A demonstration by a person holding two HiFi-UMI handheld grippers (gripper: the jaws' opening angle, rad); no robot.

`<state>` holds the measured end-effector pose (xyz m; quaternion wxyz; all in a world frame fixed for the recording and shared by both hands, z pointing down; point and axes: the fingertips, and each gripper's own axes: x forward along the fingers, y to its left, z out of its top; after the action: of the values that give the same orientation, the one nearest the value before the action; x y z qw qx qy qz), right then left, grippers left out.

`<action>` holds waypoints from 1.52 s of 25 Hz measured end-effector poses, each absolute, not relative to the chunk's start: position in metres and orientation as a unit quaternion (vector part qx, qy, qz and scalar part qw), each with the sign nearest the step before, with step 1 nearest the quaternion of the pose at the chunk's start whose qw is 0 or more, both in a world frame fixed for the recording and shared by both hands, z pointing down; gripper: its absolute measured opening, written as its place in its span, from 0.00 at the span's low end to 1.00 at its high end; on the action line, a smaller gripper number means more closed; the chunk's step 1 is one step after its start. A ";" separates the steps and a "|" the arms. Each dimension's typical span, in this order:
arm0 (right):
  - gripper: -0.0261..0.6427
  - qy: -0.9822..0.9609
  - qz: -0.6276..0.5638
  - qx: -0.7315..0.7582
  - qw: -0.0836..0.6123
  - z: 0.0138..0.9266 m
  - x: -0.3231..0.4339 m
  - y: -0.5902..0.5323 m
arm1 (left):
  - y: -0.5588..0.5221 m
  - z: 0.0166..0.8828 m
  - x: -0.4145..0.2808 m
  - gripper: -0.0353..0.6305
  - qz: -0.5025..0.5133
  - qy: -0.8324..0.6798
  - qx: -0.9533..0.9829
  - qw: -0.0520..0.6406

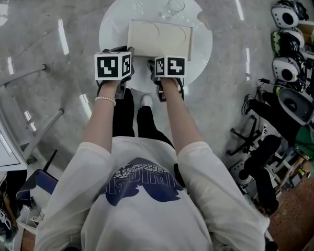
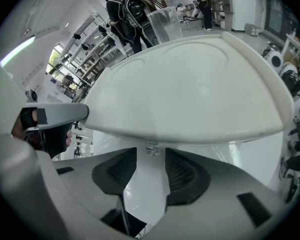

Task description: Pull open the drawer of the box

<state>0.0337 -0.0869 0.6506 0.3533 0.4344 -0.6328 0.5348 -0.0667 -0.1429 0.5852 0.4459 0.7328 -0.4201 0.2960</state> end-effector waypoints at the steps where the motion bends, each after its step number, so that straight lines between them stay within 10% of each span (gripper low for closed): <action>1: 0.30 -0.630 0.538 0.435 0.353 0.651 0.034 -0.087 | -0.143 0.585 -0.067 0.19 0.296 -0.420 0.732 0.447; 13: 0.14 -0.626 0.550 0.427 0.352 0.651 0.036 -0.094 | -0.143 0.587 -0.069 0.19 0.294 -0.425 0.726 0.453; 38: 0.13 -0.642 0.536 0.426 0.345 0.651 0.035 -0.087 | -0.142 0.588 -0.069 0.19 0.277 -0.431 0.713 0.479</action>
<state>0.0346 -0.0868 0.6508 0.3450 0.4260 -0.6424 0.5356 -0.0694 -0.1423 0.5885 0.4789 0.7131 -0.4307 0.2769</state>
